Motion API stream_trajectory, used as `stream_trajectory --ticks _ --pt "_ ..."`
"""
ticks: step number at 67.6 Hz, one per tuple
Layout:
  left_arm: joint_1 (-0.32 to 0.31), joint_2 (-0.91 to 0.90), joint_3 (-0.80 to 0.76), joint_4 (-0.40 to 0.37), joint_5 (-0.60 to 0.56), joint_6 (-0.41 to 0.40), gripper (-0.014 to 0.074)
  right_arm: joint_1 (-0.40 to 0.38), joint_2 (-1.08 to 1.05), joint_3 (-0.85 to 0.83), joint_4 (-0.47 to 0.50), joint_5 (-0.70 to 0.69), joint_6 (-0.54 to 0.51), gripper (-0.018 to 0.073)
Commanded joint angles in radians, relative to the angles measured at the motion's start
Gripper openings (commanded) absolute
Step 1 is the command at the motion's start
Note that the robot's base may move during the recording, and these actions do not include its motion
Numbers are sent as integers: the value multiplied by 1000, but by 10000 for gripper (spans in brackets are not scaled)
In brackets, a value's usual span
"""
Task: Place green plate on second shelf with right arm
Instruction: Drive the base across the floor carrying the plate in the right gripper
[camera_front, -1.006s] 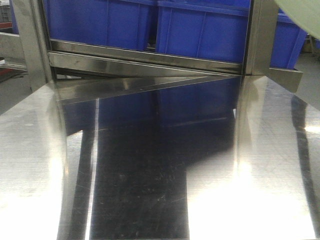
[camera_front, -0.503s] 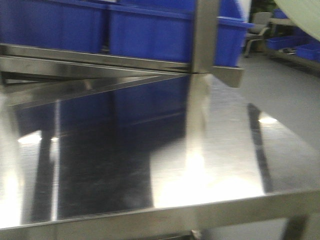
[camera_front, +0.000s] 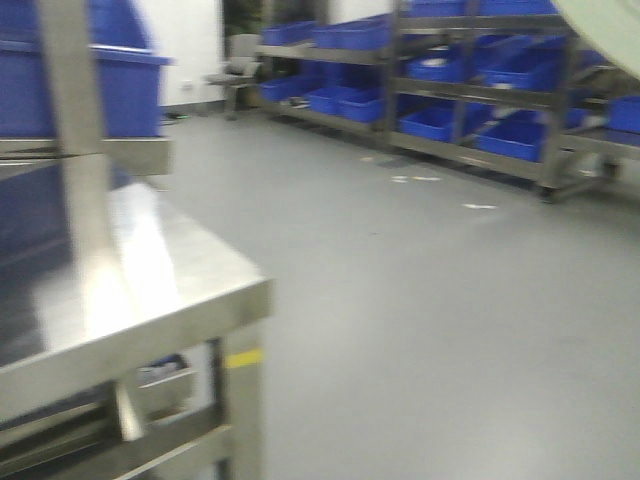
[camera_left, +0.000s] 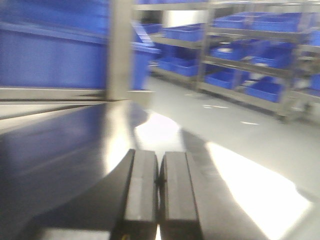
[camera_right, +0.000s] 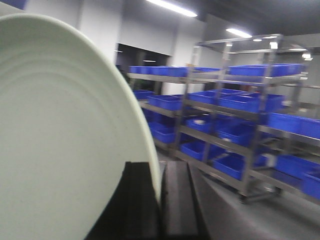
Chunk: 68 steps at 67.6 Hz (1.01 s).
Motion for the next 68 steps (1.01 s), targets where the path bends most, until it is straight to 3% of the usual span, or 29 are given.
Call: stream_trajectory --ticks 1,68 --pt "0 -17 41 -3 -81 -2 131 -5 13 -29 -1 -111 6 57" --pt "0 -17 41 -3 -81 -2 131 -5 13 -29 -1 -112 6 57"
